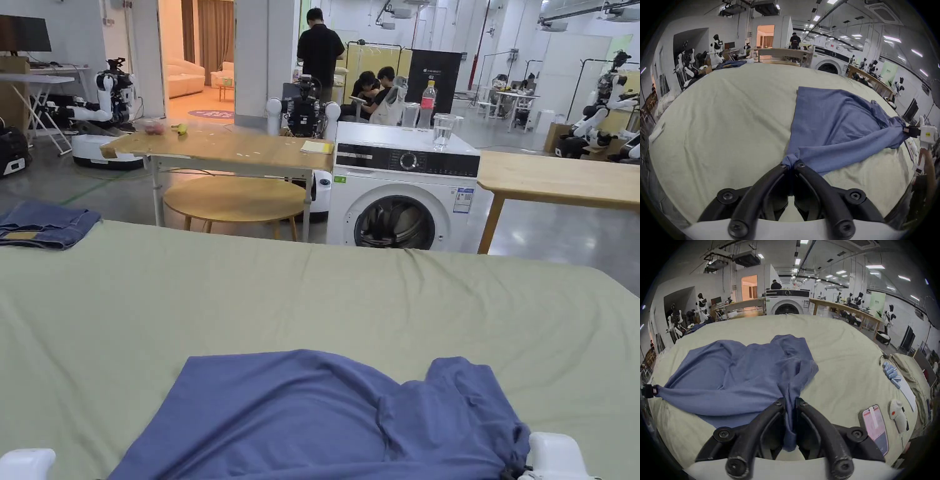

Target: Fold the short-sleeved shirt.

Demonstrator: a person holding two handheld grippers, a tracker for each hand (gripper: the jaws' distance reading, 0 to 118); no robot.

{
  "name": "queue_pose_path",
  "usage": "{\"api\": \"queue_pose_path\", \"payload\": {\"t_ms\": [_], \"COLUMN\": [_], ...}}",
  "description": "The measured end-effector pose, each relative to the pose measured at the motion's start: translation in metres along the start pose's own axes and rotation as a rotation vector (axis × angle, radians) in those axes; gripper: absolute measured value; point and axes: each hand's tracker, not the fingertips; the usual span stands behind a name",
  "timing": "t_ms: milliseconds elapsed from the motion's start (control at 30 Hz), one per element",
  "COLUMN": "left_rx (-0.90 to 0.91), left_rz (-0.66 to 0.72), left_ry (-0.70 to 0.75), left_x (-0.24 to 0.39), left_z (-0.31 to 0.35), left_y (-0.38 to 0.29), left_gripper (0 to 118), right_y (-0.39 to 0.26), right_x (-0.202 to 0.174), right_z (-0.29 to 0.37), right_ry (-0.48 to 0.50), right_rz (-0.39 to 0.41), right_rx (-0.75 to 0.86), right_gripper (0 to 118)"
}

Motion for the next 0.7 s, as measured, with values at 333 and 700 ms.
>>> {"api": "queue_pose_path", "payload": {"t_ms": [333,700], "left_rx": [0.165,0.24], "left_rz": [-0.049,-0.098], "left_ry": [-0.034,-0.063], "left_x": [0.036,0.087], "left_z": [0.02,0.002], "left_y": [0.042,0.053], "left_gripper": [39,0], "right_y": [0.023,0.027], "right_x": [-0.031,-0.077], "right_z": [0.04,0.048], "right_ry": [0.025,0.094], "right_rz": [-0.054,-0.065], "right_rx": [0.228,0.285], "right_gripper": [56,0]}}
